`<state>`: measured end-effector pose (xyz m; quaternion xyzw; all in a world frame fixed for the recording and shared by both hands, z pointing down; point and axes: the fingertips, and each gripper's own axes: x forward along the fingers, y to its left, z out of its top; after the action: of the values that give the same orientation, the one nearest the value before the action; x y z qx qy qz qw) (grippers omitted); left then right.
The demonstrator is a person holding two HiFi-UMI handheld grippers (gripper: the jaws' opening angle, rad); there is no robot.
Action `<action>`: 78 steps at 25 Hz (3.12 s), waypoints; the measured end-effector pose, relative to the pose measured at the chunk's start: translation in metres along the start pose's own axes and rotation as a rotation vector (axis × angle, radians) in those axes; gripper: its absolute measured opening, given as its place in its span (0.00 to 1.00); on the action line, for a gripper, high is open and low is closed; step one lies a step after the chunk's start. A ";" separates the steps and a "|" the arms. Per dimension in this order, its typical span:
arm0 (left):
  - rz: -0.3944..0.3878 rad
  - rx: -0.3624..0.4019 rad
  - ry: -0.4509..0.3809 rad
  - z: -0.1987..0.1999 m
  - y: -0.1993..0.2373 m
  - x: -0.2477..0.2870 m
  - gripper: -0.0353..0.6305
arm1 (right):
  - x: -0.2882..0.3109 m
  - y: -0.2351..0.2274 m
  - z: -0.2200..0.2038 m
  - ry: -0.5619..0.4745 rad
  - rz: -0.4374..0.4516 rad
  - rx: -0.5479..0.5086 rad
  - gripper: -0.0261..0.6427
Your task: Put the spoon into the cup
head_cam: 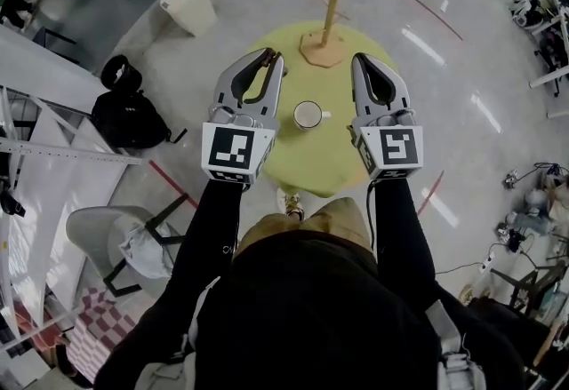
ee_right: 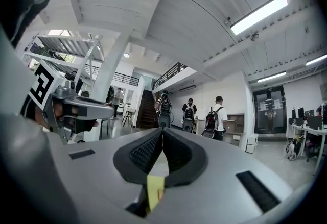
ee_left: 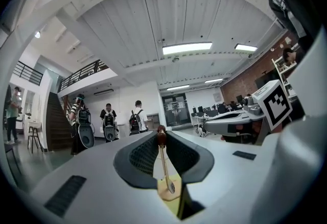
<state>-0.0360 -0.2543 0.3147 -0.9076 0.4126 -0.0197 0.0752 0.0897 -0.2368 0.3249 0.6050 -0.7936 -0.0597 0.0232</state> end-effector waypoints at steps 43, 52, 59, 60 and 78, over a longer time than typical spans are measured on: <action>-0.003 -0.152 0.264 -0.130 -0.049 0.026 0.14 | 0.036 -0.026 -0.058 0.137 0.168 0.055 0.08; -0.001 -0.219 0.345 -0.172 -0.055 0.020 0.14 | 0.035 -0.029 -0.065 0.131 0.169 0.051 0.08; -0.029 -0.218 0.412 -0.199 -0.065 0.021 0.14 | 0.034 -0.025 -0.068 0.141 0.173 0.059 0.08; -0.031 -0.222 0.421 -0.203 -0.066 0.020 0.14 | 0.034 -0.024 -0.069 0.144 0.175 0.060 0.08; -0.047 -0.205 0.576 -0.256 -0.077 0.007 0.14 | 0.040 -0.014 -0.077 0.172 0.202 0.045 0.08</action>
<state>0.0016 -0.2405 0.5793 -0.8770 0.3955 -0.2359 -0.1373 0.1012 -0.2841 0.3980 0.5253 -0.8467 0.0129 0.0834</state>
